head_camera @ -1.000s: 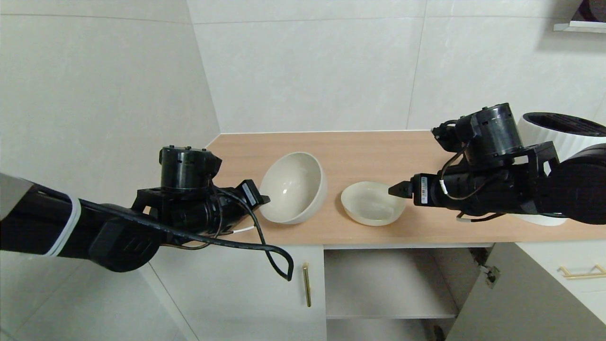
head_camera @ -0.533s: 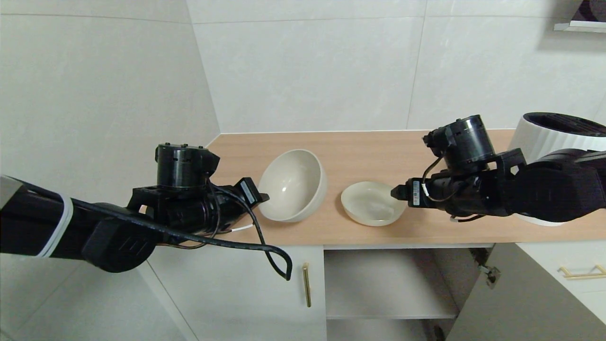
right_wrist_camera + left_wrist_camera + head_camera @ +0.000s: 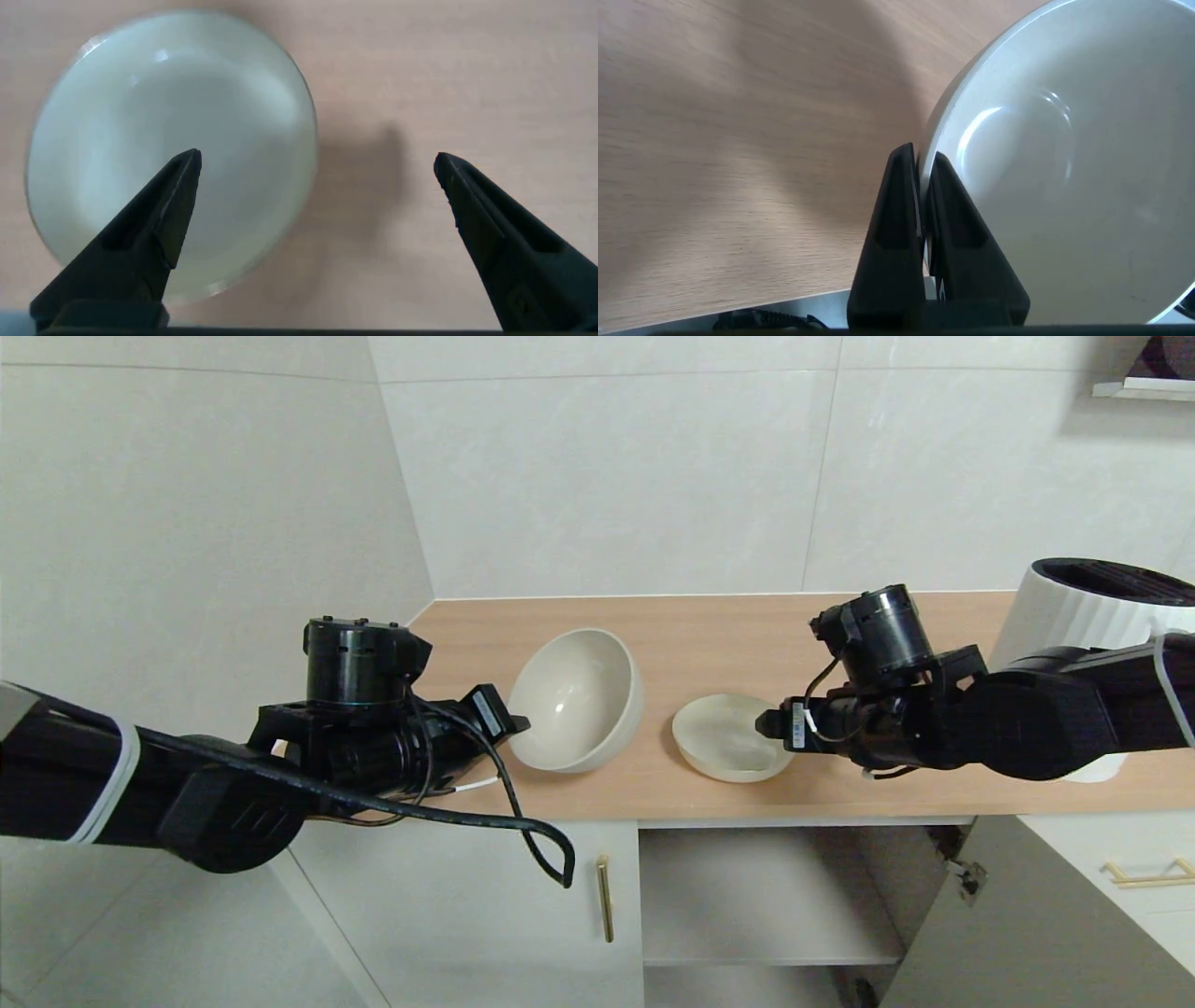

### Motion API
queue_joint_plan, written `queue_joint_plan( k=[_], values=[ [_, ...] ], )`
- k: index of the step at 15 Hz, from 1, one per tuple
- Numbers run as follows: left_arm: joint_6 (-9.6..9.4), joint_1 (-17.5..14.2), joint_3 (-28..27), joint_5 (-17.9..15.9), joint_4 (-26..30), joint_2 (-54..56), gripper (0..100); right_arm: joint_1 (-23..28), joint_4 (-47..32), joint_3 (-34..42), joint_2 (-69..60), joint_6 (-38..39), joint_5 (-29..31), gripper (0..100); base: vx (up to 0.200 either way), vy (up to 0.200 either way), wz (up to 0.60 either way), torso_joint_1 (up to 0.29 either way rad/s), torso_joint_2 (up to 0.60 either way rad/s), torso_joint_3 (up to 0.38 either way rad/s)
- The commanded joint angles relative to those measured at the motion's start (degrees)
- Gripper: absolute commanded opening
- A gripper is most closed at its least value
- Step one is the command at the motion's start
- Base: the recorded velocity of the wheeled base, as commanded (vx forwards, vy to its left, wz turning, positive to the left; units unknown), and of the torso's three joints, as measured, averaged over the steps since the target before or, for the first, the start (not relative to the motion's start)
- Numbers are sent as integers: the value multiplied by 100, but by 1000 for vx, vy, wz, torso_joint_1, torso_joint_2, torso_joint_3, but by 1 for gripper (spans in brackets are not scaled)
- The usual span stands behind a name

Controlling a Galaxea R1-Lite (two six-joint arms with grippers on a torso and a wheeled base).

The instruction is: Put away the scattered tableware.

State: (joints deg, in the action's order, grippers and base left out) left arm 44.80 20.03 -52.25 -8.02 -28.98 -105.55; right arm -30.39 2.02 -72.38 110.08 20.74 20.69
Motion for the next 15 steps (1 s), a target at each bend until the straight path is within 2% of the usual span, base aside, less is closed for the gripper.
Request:
queue_joint_plan(
  k=[1,10,11,15],
  values=[
    [2,1,4,2,-3,17,0,-63,88,4,216,1,102,100,0,0,0,0,0,0],
    [-6,1,4,2,-3,34,0,-63,96,-13,339,1,129,100,0,0,0,0,0,0],
    [-6,1,4,-6,-3,34,0,-63,96,-13,347,1,129,0,0,0,0,0,0,0],
    [-6,1,4,-6,-3,34,0,-63,96,-13,330,9,129,0,0,0,0,0,0,0]
  ],
)
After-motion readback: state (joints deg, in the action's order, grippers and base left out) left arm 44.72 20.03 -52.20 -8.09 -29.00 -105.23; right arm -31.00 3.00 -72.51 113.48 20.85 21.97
